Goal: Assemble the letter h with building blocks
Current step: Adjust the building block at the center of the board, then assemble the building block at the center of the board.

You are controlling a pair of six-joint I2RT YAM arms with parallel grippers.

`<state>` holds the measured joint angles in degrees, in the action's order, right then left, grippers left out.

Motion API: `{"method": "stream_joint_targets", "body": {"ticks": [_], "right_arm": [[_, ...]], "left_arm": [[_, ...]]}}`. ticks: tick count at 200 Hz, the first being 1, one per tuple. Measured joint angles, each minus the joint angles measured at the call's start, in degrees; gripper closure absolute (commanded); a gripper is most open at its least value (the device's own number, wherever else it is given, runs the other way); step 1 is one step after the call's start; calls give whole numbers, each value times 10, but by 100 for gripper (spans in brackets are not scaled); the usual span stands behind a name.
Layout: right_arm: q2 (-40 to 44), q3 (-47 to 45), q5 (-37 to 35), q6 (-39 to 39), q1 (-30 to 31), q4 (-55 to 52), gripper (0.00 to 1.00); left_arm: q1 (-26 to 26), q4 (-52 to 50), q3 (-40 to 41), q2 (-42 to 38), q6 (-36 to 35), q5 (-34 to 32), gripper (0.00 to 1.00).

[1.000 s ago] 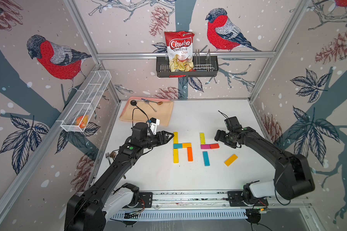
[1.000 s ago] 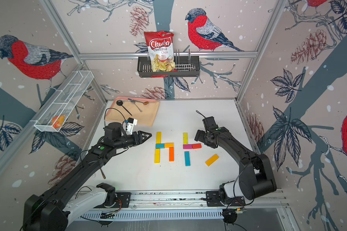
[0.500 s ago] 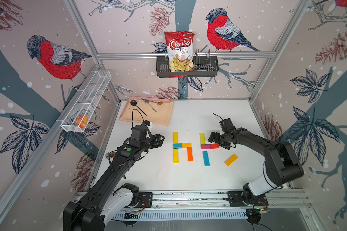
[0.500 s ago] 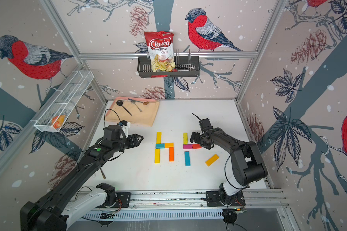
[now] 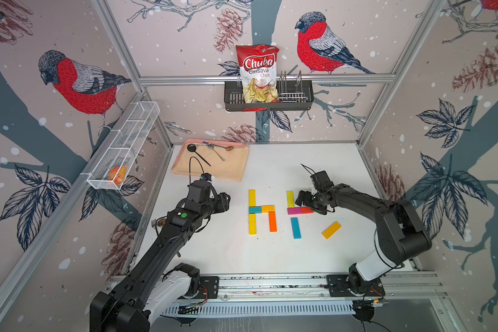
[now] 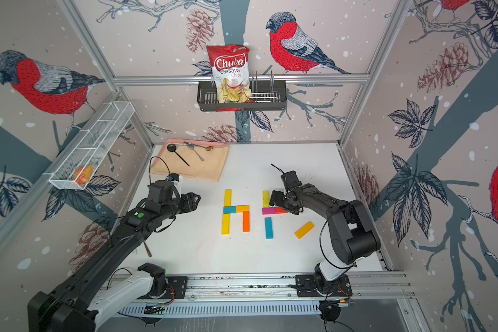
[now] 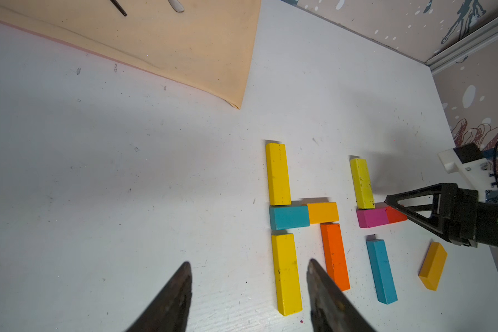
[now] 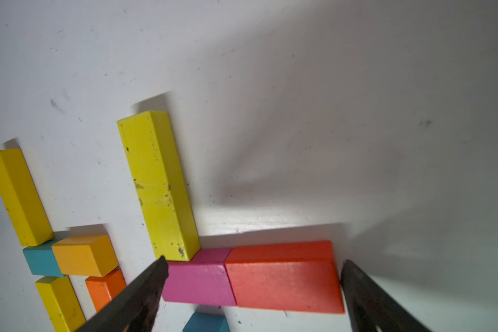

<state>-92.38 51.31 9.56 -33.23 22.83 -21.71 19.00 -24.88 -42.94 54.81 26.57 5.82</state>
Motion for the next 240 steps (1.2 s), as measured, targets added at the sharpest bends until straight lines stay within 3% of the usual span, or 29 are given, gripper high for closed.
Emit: {"method": "stream_joint_targets", "body": {"ticks": [29, 56, 87, 113, 135, 151, 166, 188, 213, 240], "right_arm": [[1, 0, -10, -4, 0, -1, 6], [29, 14, -76, -15, 18, -39, 5], [72, 36, -175, -51, 108, -93, 4], [80, 14, -213, -101, 195, -130, 7], [66, -9, -211, -137, 256, -132, 17], [37, -15, -202, -157, 288, -127, 31], [7, -14, -200, -171, 302, -124, 45], [-16, -4, -198, -183, 305, -118, 58], [-26, 9, -193, -183, 304, -119, 68], [-32, 18, -186, -178, 293, -122, 70]], "left_arm": [[0, 0, 0, 1, 0, 0, 38], [0, 0, 0, 2, 0, 0, 38], [0, 0, 0, 2, 0, 0, 37], [0, 0, 0, 2, 0, 0, 37], [0, 0, 0, 4, 0, 0, 37], [0, 0, 0, 4, 0, 0, 37], [0, 0, 0, 3, 0, 0, 37], [0, 0, 1, 1, 0, 0, 37], [0, 0, 1, 0, 0, 0, 37], [0, 0, 1, -1, 0, 0, 37]]}}
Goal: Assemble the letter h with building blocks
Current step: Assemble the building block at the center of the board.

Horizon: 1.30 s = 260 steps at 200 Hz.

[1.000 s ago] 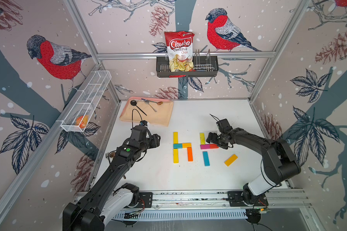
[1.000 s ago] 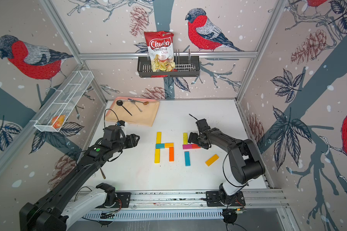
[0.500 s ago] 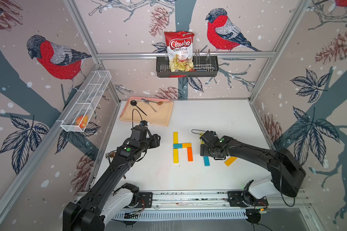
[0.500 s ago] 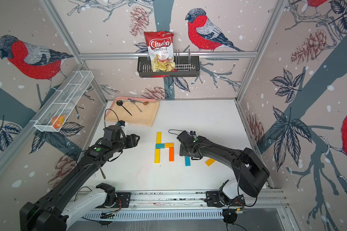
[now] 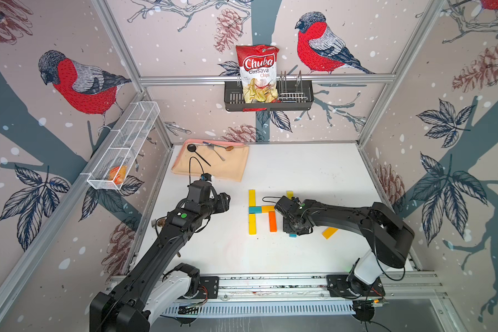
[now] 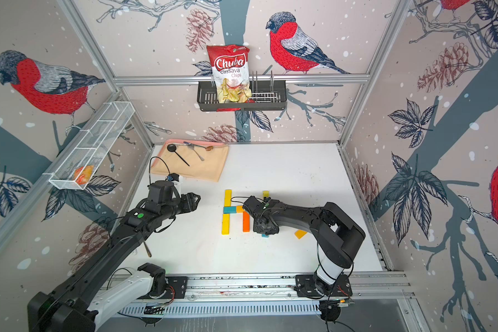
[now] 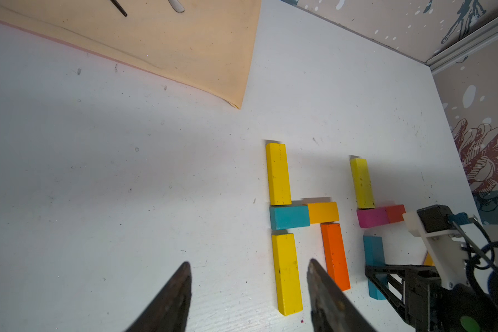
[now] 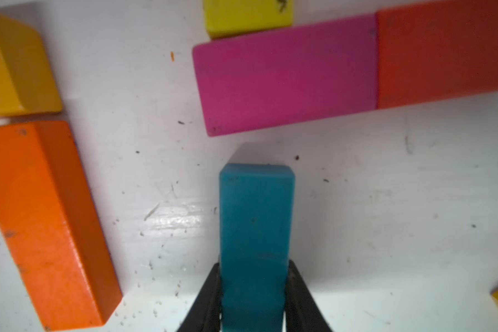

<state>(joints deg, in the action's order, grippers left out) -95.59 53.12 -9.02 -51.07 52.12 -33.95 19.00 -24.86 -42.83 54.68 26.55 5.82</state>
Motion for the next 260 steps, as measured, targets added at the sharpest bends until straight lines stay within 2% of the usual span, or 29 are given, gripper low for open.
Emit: {"method": "stream_joint_targets", "body": {"ticks": [128, 138, 151, 159, 194, 224, 260], "right_arm": [[-8, 10, 1, 48, -12, -6, 70], [-8, 11, 1, 49, -12, -6, 64], [-10, 13, 1, 49, -12, -8, 44], [-12, 16, -2, 49, -12, -15, 38], [-4, 39, -10, 47, -11, -42, 31], [14, 106, -51, 46, -10, -77, 14], [-34, 163, -107, 50, -29, -108, 13]], "left_arm": [[0, 0, 3, -2, 0, 0, 37], [0, 0, 3, -2, 0, 0, 37], [0, 0, 3, -2, 0, 0, 37], [0, 0, 3, -2, 0, 0, 38], [0, 0, 3, -3, 0, 0, 37], [0, 0, 3, -3, 0, 0, 37], [0, 0, 3, -1, 0, 0, 37]]}}
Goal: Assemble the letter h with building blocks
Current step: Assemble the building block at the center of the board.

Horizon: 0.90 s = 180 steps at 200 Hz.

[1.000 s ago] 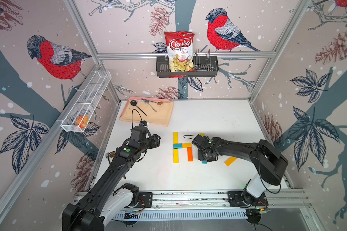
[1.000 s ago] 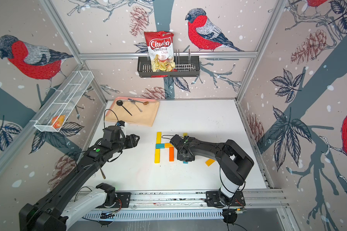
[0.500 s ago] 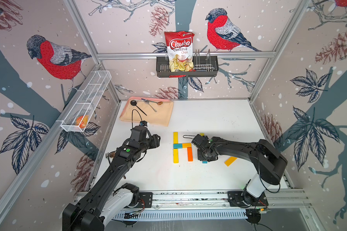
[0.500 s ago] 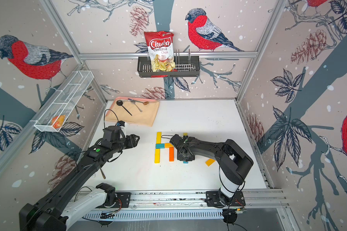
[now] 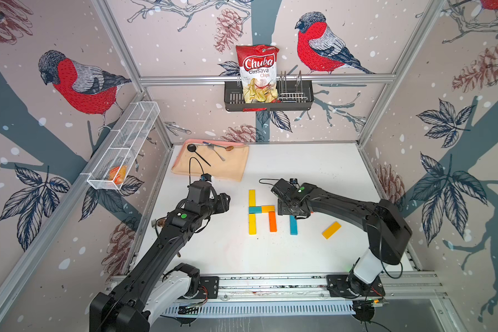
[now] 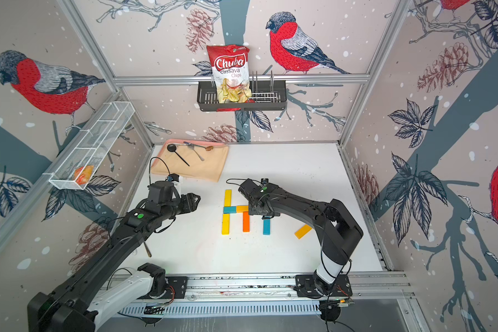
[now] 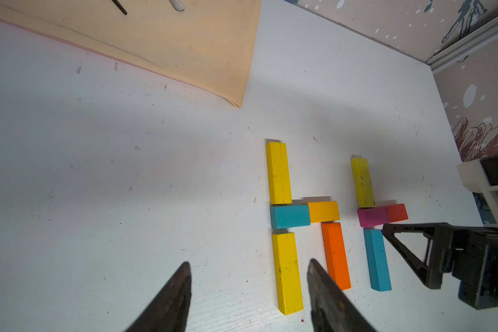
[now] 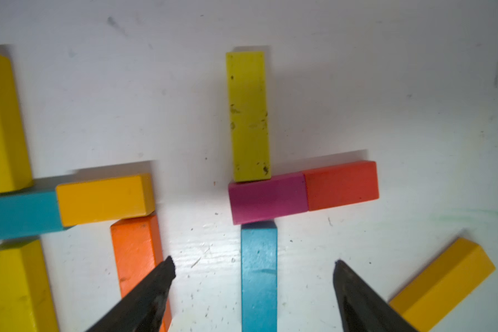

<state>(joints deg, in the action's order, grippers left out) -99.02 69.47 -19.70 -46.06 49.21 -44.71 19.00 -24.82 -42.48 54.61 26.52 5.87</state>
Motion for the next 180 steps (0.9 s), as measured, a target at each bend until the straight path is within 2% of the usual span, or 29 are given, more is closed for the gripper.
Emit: {"method": "stream_joint_targets", "body": {"ticks": [48, 180], "right_arm": [[-54, 18, -26, 30, -13, -6, 16], [-82, 7, -26, 68, -26, 12, 22]], "left_arm": [[0, 0, 1, 3, 0, 0, 37], [0, 1, 3, 9, -4, 1, 37]]}}
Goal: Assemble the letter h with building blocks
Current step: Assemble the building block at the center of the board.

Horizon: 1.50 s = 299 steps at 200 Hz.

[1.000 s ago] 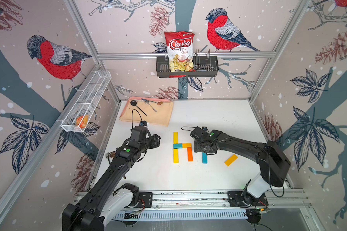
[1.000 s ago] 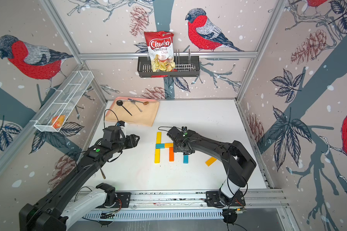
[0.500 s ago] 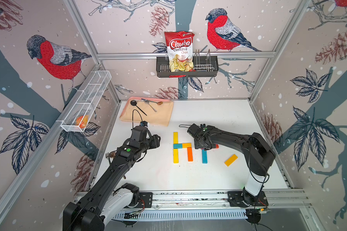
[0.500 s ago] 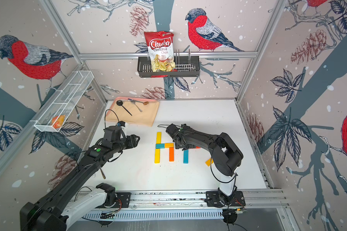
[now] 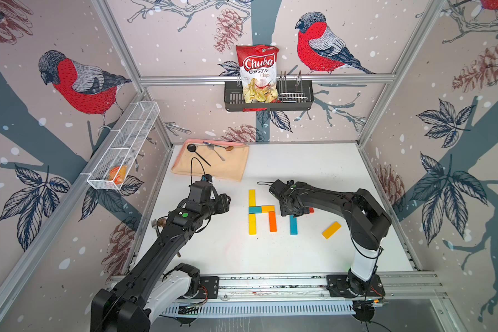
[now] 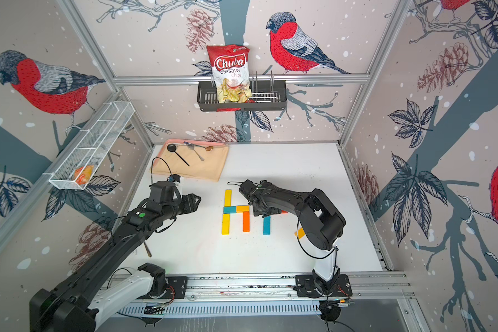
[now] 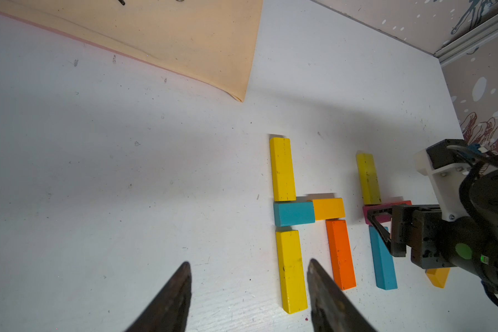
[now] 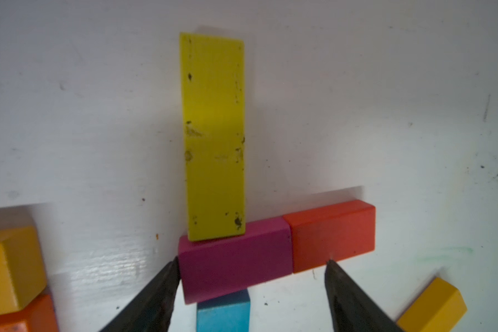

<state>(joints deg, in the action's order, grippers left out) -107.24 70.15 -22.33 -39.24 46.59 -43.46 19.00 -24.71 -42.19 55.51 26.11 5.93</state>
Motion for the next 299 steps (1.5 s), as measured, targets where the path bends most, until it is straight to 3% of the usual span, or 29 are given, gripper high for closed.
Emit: {"method": "stream_joint_targets", "body": {"ticks": [87, 159, 209, 299], "right_arm": [[35, -2, 10, -6, 9, 2, 21], [113, -134, 100, -70, 48, 47, 42], [110, -148, 118, -72, 44, 66, 59], [108, -143, 117, -54, 24, 66, 62]], "left_arm": [[0, 0, 2, -1, -2, 0, 37], [0, 1, 3, -3, -2, 0, 37], [0, 1, 4, -7, -2, 0, 37], [0, 1, 4, -5, -2, 0, 37]]}}
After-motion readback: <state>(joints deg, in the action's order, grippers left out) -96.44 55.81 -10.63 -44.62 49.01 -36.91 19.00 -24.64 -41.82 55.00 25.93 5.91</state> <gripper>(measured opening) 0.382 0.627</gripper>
